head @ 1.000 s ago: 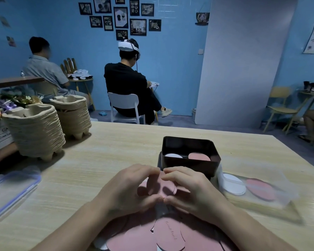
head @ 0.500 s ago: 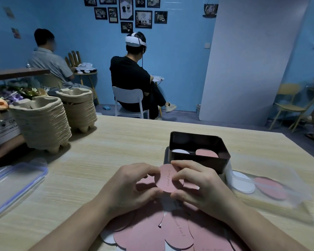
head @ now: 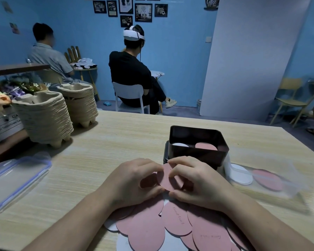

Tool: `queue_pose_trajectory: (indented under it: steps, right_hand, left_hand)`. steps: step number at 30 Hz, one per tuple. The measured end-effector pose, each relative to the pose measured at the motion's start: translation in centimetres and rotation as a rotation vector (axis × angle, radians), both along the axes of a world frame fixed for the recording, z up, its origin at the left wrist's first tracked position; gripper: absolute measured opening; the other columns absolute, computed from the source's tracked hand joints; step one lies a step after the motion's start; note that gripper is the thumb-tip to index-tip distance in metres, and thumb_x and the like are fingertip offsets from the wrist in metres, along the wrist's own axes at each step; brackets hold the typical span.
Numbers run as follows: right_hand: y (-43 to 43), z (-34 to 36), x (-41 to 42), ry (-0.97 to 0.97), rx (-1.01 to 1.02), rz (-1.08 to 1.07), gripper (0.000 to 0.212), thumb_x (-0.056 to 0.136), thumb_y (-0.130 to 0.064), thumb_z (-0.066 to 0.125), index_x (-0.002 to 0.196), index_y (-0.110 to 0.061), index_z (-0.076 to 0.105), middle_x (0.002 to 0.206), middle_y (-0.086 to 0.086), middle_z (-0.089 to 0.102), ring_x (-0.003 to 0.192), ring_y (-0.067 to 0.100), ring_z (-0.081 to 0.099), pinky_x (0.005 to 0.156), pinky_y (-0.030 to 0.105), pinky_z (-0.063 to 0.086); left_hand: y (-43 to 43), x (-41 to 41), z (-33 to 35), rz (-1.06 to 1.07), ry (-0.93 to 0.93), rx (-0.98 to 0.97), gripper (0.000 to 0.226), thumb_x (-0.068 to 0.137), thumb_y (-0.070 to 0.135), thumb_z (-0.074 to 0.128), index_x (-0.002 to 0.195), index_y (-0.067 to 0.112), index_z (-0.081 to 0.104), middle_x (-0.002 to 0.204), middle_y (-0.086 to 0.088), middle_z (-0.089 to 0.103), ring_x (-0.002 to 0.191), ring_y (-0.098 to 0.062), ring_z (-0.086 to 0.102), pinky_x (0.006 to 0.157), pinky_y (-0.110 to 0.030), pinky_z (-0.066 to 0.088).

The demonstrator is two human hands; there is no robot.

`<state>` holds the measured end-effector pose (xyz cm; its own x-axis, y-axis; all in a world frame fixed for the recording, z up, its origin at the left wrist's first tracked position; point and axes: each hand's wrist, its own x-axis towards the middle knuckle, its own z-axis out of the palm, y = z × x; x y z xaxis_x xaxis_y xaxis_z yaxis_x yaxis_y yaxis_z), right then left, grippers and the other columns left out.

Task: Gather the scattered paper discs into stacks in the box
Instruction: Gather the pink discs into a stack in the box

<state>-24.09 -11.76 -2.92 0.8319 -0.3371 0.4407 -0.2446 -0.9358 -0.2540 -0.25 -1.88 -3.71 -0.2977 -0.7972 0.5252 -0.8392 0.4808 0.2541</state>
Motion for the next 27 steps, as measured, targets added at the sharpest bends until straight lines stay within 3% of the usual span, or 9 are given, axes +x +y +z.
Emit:
queue_pose_trajectory:
  steps: [7, 12, 17, 22, 27]
  right_hand:
    - [0.0, 0.3, -0.7, 0.02, 0.047, -0.042, 0.029, 0.086, -0.051, 0.074, 0.102, -0.028, 0.064, 0.141, -0.013, 0.054, 0.132, 0.001, 0.045, 0.103, 0.022, 0.043]
    - [-0.1, 0.1, -1.1, 0.029, 0.075, -0.06, 0.03, 0.085, -0.055, 0.073, 0.104, -0.033, 0.064, 0.14, -0.016, 0.053, 0.132, -0.002, 0.045, 0.103, 0.018, 0.041]
    - [-0.2, 0.2, -1.2, 0.046, 0.099, -0.07, 0.031, 0.085, -0.056, 0.073, 0.103, -0.033, 0.064, 0.141, -0.019, 0.051, 0.134, -0.005, 0.042, 0.105, 0.014, 0.036]
    - [0.0, 0.3, -1.2, 0.06, 0.108, -0.07, 0.031, 0.085, -0.056, 0.073, 0.103, -0.033, 0.064, 0.14, -0.019, 0.052, 0.133, -0.006, 0.042, 0.104, 0.011, 0.034]
    - [0.0, 0.3, -1.3, 0.061, 0.116, -0.07, 0.031, 0.086, -0.056, 0.074, 0.104, -0.033, 0.064, 0.14, -0.02, 0.052, 0.134, -0.005, 0.041, 0.106, 0.013, 0.034]
  left_hand:
    - [0.5, 1.2, 0.5, 0.126, -0.09, 0.095, 0.063, 0.081, 0.068, 0.068, 0.133, 0.035, 0.056, 0.124, 0.02, 0.063, 0.111, -0.007, 0.061, 0.09, -0.03, 0.051]
    - [0.7, 2.4, 0.3, 0.215, -0.053, 0.151, 0.069, 0.074, 0.071, 0.062, 0.135, 0.04, 0.054, 0.13, 0.025, 0.059, 0.12, 0.001, 0.054, 0.098, -0.023, 0.043]
    - [0.6, 2.8, 0.2, 0.241, -0.029, 0.211, 0.062, 0.071, 0.069, 0.064, 0.125, 0.04, 0.056, 0.109, 0.028, 0.059, 0.107, 0.003, 0.053, 0.093, -0.027, 0.047]
    - [0.5, 2.9, 0.3, 0.22, 0.038, 0.242, 0.054, 0.076, 0.065, 0.066, 0.122, 0.037, 0.059, 0.106, 0.023, 0.063, 0.102, 0.003, 0.056, 0.09, -0.027, 0.048]
    - [0.5, 3.1, 0.4, 0.188, 0.081, 0.294, 0.038, 0.089, 0.049, 0.045, 0.118, 0.037, 0.065, 0.102, 0.021, 0.067, 0.102, 0.002, 0.057, 0.089, -0.031, 0.049]
